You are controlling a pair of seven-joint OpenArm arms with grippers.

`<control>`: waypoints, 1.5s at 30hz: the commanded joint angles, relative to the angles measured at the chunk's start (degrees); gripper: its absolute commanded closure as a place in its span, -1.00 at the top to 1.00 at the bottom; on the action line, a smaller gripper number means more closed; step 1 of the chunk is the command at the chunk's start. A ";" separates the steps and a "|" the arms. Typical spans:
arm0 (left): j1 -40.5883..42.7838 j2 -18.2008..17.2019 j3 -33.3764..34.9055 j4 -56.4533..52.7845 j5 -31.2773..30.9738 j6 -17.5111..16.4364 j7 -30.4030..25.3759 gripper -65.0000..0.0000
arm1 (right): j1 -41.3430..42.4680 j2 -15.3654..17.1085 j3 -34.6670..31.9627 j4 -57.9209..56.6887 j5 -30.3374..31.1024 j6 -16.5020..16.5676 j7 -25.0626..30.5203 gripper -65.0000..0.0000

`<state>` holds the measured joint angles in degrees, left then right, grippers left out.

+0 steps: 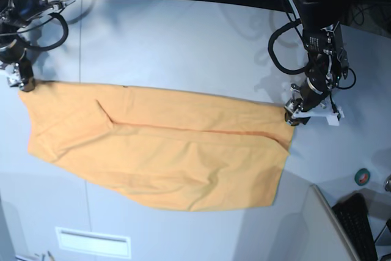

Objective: Layout the t-shirt on the table in an organized manner, then fold the t-shirt properly
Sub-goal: 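Release and regrasp the folded edge corners with both grippers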

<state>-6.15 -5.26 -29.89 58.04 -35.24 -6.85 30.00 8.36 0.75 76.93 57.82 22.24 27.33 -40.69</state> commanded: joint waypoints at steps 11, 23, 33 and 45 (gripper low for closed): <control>-0.48 -0.33 0.13 0.20 0.39 0.65 1.43 -0.18 | 1.71 4.30 0.31 -11.98 -1.89 -1.35 -0.59 0.14; -0.40 -0.33 0.13 0.20 0.39 0.74 1.43 -0.18 | 1.18 3.86 0.57 -11.89 -1.89 -1.53 -7.27 0.13; -0.48 -0.33 0.13 0.29 0.39 0.74 1.43 -0.18 | 1.18 2.98 0.57 -12.42 -1.80 -5.05 -1.20 -0.10; -0.48 -0.33 0.13 0.29 0.39 0.74 1.43 -0.18 | 1.97 3.16 0.22 -12.42 -1.80 -5.05 -1.29 -0.10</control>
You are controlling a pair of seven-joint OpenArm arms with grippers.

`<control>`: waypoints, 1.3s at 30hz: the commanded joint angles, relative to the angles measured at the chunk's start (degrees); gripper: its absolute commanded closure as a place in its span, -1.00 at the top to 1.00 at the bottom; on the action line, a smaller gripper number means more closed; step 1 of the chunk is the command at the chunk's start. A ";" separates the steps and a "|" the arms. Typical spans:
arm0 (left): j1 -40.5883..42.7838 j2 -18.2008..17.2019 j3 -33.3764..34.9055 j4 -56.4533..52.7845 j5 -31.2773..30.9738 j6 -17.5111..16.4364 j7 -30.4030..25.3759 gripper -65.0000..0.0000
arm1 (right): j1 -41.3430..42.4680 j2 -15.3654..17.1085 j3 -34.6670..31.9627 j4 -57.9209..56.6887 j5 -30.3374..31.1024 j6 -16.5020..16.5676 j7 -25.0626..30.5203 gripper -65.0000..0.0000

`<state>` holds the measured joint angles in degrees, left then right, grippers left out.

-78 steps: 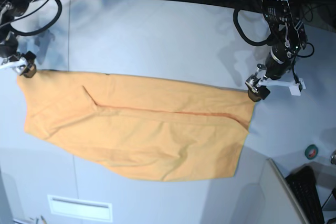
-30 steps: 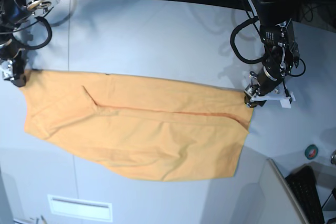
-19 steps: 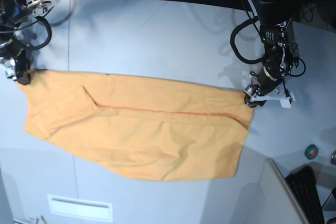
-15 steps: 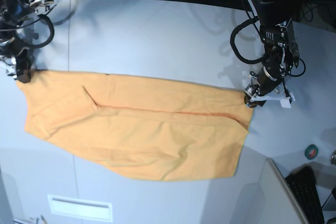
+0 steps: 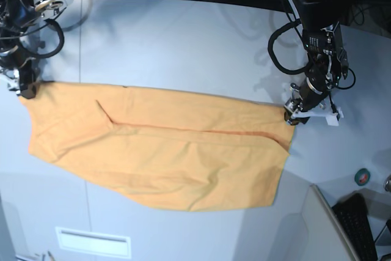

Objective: Layout the t-shirt on the table in an organized manner, then fold the t-shirt properly
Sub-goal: 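Release and regrasp the folded edge corners with both grippers, then lift the shirt with both grippers, flap it and lay it flat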

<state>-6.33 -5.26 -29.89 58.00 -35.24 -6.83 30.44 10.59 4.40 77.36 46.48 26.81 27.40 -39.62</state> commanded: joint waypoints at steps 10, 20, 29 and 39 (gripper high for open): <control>-0.40 -0.33 0.13 0.24 0.39 0.72 0.99 -0.19 | 0.97 -0.49 -0.22 -1.07 -6.46 -5.11 -2.10 -0.20; -3.74 -1.47 0.13 -8.46 0.39 0.72 0.99 -0.19 | 0.88 -0.49 -0.31 -1.07 -6.46 -5.11 -2.45 -0.77; -4.00 -1.82 5.23 -8.46 0.39 0.72 0.99 -1.00 | 0.79 -0.49 -0.31 -1.07 -6.46 -5.11 -2.45 -1.00; -1.45 -1.91 5.67 -0.11 0.39 1.07 1.43 -1.00 | 0.88 1.88 -0.48 2.62 -6.54 -5.11 -6.49 -1.00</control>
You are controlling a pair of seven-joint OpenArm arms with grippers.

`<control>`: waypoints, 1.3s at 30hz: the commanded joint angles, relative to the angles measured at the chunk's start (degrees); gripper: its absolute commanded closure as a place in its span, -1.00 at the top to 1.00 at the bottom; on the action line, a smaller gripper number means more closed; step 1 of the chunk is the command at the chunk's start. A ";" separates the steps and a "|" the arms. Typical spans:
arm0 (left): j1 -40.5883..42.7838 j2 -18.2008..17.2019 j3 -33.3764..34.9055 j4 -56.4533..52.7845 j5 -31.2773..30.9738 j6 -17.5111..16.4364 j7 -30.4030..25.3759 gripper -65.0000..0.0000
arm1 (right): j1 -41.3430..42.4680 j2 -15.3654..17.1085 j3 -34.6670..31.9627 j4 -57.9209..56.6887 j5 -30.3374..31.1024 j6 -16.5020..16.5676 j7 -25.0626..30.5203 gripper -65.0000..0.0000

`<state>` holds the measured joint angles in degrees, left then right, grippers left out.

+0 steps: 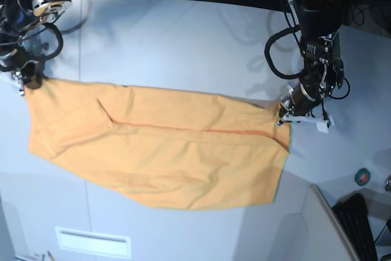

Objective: Layout the t-shirt on the table in an organized manner, then fold the t-shirt properly
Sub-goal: 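Lift the shirt with both grippers, flap it and lay it flat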

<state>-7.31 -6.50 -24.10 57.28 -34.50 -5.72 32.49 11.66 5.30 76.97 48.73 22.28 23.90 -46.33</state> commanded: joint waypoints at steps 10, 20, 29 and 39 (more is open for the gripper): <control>-1.17 -1.63 6.91 24.97 6.24 6.55 6.94 -1.00 | 3.77 1.42 -16.71 21.03 -2.02 -6.19 -8.58 -1.00; -16.73 -3.48 9.72 27.60 6.24 6.55 14.06 -1.00 | 14.93 6.26 -29.10 27.01 -2.02 -6.80 -12.00 -1.00; -31.50 -5.23 16.84 13.89 6.24 6.55 13.80 -1.00 | 25.22 9.25 -37.01 26.92 -2.20 -6.89 -11.39 -1.00; -46.71 -4.97 16.93 4.66 6.24 6.46 13.71 -1.00 | 35.24 12.77 -41.06 22.79 -2.20 -6.89 -10.33 -1.00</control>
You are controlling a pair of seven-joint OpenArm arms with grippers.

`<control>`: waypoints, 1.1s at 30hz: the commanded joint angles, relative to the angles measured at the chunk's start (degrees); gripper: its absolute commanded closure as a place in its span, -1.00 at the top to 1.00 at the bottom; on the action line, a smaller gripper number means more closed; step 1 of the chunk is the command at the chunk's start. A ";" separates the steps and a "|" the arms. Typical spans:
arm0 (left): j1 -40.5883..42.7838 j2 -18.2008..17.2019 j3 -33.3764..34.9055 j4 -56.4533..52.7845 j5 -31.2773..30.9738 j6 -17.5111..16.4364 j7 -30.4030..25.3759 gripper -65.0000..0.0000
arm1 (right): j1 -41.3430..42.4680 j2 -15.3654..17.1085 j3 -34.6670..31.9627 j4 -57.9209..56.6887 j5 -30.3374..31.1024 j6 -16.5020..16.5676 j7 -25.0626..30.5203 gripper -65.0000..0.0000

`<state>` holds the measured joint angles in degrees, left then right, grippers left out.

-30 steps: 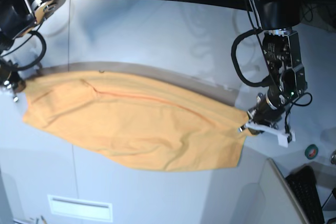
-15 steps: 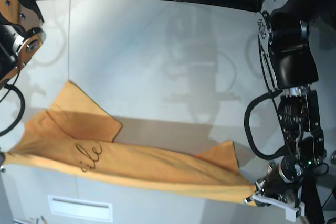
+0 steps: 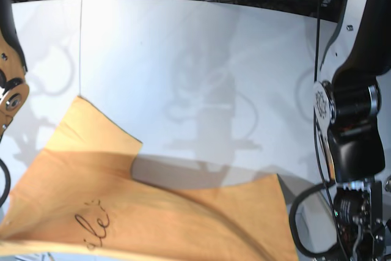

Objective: Layout the t-shirt on the table in an organized manner, then fold the t-shirt properly
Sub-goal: 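Lift the shirt with both grippers, flap it and lay it flat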

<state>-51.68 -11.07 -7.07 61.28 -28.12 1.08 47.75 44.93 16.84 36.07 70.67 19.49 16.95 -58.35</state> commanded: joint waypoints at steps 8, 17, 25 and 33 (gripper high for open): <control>-13.15 1.00 9.49 -10.86 -0.23 -0.33 -13.24 -1.00 | 8.48 4.30 -1.75 -5.84 0.60 0.06 8.81 -1.00; -20.54 3.91 16.70 -16.84 -0.76 -0.33 -19.83 -1.00 | 14.72 6.24 -7.55 -3.64 0.60 0.06 8.90 -1.00; 4.08 -0.05 9.93 11.38 -0.85 -0.33 -8.58 -1.00 | -9.28 4.92 -3.77 24.31 0.95 0.15 0.02 -1.00; 38.10 -2.16 0.70 25.98 -0.23 -0.33 -5.07 -1.00 | -39.08 -7.65 9.68 25.98 0.87 0.32 5.12 -1.00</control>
<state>-12.56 -13.13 -6.52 86.50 -27.88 1.30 43.13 4.51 7.90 45.56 95.66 19.79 17.21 -54.26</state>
